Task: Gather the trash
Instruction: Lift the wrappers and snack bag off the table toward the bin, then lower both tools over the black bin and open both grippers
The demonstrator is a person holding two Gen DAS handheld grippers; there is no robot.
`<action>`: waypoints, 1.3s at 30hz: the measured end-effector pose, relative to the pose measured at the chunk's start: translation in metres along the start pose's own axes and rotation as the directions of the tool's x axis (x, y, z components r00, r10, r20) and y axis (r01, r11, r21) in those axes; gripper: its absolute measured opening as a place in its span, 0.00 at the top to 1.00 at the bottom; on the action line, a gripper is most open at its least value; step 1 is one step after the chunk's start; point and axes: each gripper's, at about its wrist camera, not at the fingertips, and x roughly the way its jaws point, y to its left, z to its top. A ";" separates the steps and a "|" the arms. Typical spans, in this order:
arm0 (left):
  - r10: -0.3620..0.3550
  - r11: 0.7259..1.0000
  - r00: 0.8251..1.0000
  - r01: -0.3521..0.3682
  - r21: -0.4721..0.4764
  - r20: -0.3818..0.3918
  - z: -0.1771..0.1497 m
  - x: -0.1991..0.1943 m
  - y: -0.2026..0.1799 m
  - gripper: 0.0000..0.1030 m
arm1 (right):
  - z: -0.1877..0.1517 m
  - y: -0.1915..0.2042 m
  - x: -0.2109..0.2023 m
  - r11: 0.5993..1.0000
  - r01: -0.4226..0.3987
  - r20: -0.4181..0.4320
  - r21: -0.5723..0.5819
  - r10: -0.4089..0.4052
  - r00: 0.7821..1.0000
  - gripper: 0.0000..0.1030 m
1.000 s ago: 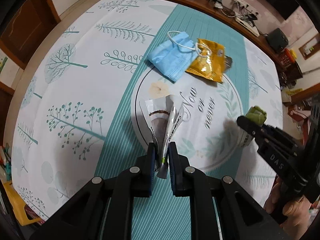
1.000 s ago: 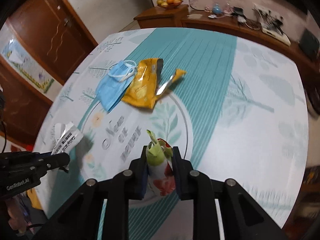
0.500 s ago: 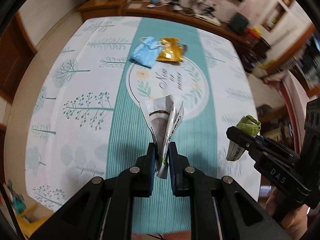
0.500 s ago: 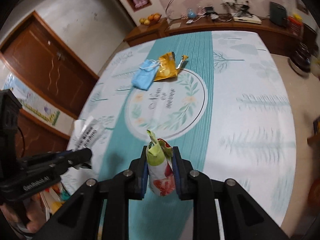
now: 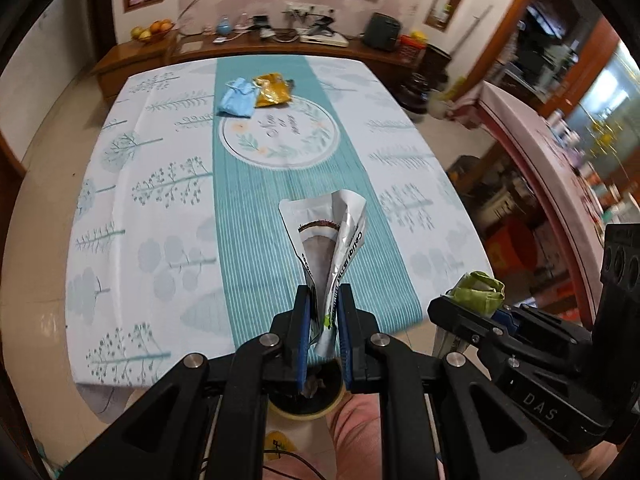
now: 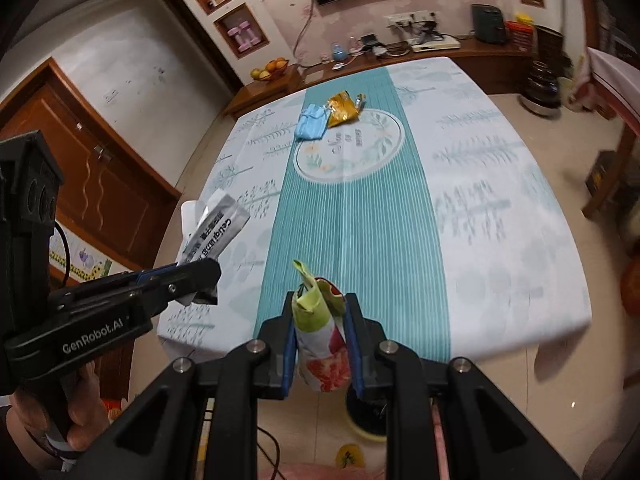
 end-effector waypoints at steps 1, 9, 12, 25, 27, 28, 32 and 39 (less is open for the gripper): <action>-0.007 1.000 1.000 0.007 0.013 -0.003 -0.009 -0.003 -0.001 0.90 | -0.009 0.003 -0.004 1.000 0.008 0.006 0.013 -0.008 1.000 0.80; -0.040 0.998 0.999 0.041 0.052 -0.024 -0.061 -0.014 -0.007 0.89 | -0.068 0.015 -0.026 0.995 0.043 -0.011 0.095 -0.043 0.999 0.79; -0.036 0.998 0.999 0.037 0.042 -0.028 -0.074 -0.013 -0.008 0.89 | -0.083 0.017 -0.030 0.994 0.050 -0.030 0.099 -0.047 0.998 0.79; 0.007 1.000 0.995 -0.009 -0.018 -0.104 -0.128 0.053 -0.005 0.89 | -0.132 -0.019 0.026 0.981 0.042 -0.134 0.188 -0.017 0.991 0.79; 0.020 0.999 0.993 -0.023 -0.028 -0.113 -0.139 0.073 -0.003 0.89 | -0.143 -0.031 0.045 0.980 0.028 -0.151 0.198 0.003 0.989 0.79; 0.025 0.999 0.992 -0.030 -0.035 -0.121 -0.145 0.084 -0.002 0.89 | -0.149 -0.037 0.054 0.979 0.024 -0.157 0.201 0.008 0.988 0.79; 0.054 0.995 0.985 -0.068 -0.075 -0.165 -0.175 0.138 0.007 0.89 | -0.177 -0.065 0.096 0.976 0.008 -0.195 0.219 0.036 0.980 0.78; 0.069 0.979 0.973 -0.108 -0.171 -0.221 -0.223 0.218 0.028 0.88 | -0.234 -0.113 0.180 0.961 0.019 -0.304 0.275 0.068 0.950 0.77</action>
